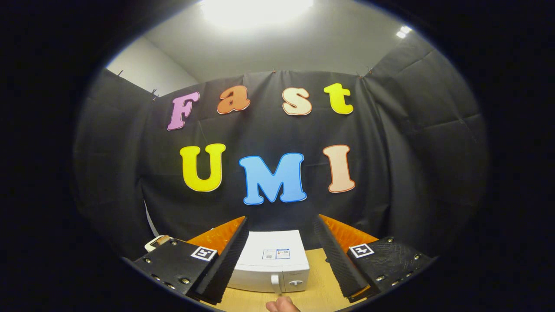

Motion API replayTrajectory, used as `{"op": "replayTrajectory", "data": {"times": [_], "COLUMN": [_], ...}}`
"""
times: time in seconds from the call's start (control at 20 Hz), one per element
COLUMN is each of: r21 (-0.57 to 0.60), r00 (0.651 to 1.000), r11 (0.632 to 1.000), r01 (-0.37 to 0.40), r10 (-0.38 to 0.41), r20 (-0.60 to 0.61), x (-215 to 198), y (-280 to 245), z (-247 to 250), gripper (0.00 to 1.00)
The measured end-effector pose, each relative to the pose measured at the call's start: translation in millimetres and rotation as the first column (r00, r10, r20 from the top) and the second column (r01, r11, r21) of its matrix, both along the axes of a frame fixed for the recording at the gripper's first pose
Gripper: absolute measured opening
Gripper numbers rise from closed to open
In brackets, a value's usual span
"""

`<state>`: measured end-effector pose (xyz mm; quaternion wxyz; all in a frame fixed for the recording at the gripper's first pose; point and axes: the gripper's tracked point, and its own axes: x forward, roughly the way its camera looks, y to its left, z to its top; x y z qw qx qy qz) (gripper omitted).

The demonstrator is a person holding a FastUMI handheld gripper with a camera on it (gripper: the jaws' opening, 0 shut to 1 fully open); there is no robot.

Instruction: Open the microwave, put the food inside, and close the microwave door.

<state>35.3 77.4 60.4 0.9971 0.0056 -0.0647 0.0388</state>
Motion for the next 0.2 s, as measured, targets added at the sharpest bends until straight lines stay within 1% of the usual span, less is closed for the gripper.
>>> {"op": "replayTrajectory", "data": {"times": [0.2], "r21": [-0.025], "r00": [1.0], "r11": [1.0], "r01": [0.018], "r10": [-0.018], "r20": [-0.001], "x": [-14.5], "y": [-3.5], "z": [1.6], "gripper": [0.95]}}
